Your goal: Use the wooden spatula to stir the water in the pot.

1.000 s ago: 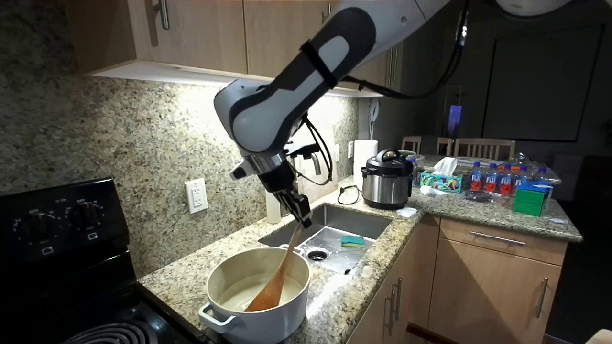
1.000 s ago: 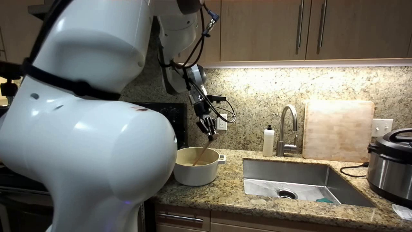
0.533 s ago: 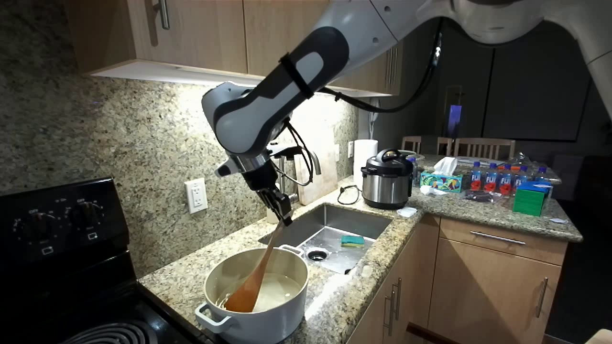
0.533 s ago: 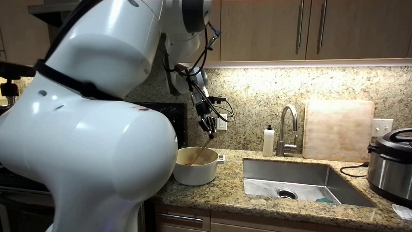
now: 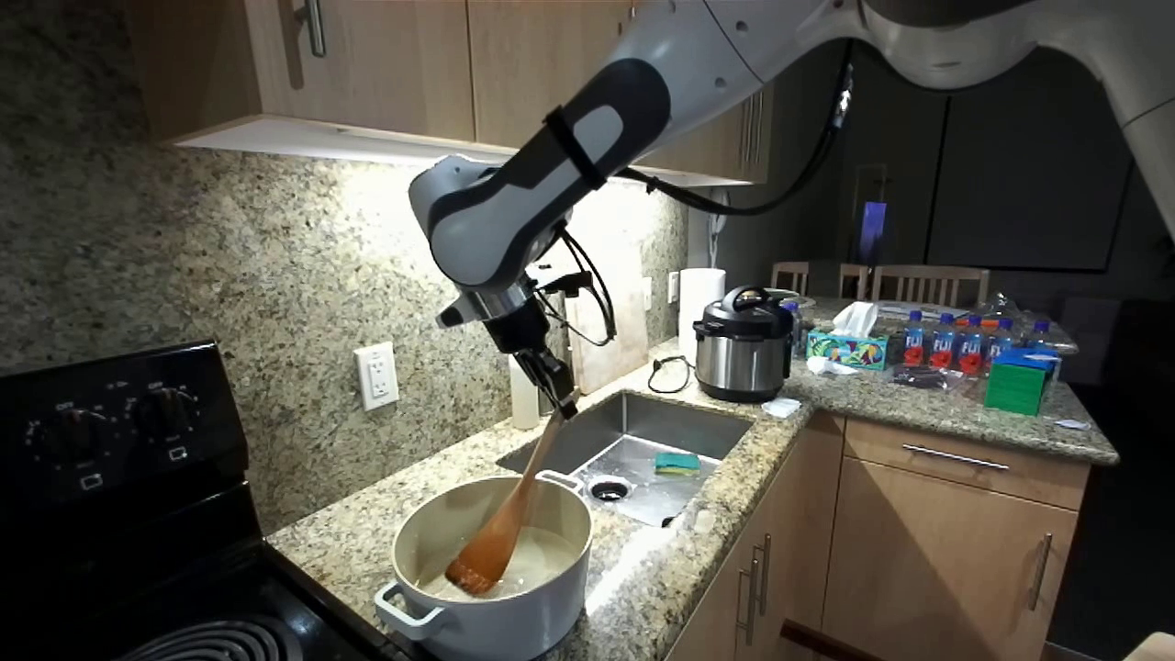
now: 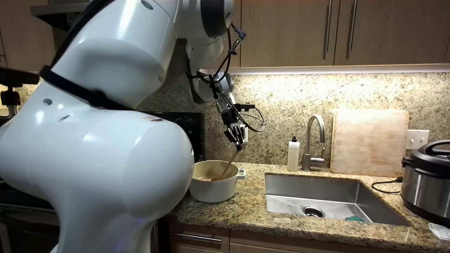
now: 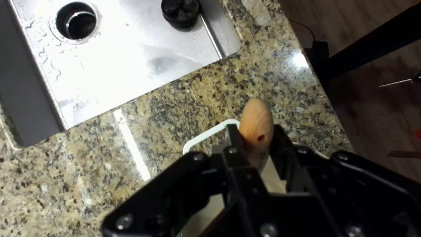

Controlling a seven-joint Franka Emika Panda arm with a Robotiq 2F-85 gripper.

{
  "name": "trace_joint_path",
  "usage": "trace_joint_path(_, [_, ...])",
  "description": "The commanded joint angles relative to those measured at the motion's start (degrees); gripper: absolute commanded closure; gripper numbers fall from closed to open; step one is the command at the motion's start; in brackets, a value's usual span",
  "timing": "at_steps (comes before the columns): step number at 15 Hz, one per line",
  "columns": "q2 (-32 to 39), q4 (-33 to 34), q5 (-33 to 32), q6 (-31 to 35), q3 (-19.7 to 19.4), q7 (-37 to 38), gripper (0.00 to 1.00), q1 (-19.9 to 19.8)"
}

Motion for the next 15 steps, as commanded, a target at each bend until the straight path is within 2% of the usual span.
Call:
trace_joint_path(1, [-4.81,-3.72,-1.23,-2.15,-0.62,4.44,0.93,-0.29])
trace_joint_path(5, [-8.75,-6.74,-2.16,-5.20,-0.93,8.73,0.93,-0.26])
trace_joint_path(9, [-10.38,-8.26,-4.96,-12.59,-0.03,9.04,0.93,0.50])
trace_joint_path(12, [-8.76,-7.31,-7.24,-16.55,1.54,7.47,0.93,0.97])
trace_joint_path(15, [-5.82,-5.34,-9.40,-16.78,3.18,5.85,0.93,1.88])
